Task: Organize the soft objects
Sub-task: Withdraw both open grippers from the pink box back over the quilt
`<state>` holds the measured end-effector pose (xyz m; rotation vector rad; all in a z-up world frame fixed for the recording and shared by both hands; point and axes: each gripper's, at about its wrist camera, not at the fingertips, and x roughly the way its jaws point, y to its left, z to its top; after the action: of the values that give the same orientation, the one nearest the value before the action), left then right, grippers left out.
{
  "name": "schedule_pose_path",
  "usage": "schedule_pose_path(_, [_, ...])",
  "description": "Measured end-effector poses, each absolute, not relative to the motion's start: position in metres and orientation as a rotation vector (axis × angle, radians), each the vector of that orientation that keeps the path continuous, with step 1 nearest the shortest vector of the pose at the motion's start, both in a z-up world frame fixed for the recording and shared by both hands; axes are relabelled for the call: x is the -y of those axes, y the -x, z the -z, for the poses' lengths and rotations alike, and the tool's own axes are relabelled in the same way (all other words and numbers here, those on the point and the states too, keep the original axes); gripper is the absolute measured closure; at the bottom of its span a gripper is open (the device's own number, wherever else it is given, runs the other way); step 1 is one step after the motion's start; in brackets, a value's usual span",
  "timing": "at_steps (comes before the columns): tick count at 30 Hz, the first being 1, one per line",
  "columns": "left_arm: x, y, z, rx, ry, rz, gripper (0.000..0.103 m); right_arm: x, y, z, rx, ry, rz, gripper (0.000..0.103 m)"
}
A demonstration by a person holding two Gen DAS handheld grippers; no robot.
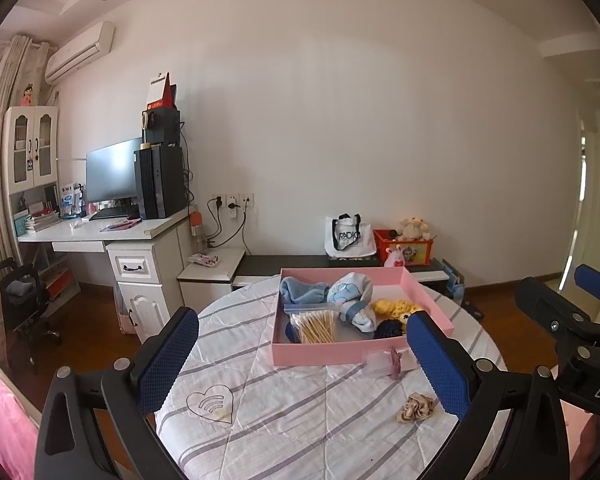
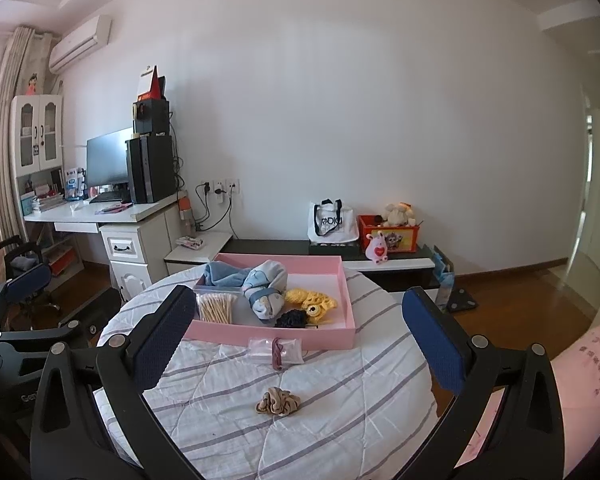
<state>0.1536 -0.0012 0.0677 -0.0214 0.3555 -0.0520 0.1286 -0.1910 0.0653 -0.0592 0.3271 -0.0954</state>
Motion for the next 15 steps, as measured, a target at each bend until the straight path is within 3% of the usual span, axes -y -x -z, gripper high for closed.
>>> schedule_pose_path(15, [0.003,-0.167,-0.058,-0.404,0.004,0.055,0.0,0.199,-0.145,-0.053,-0.387,0.043,0.102,0.0])
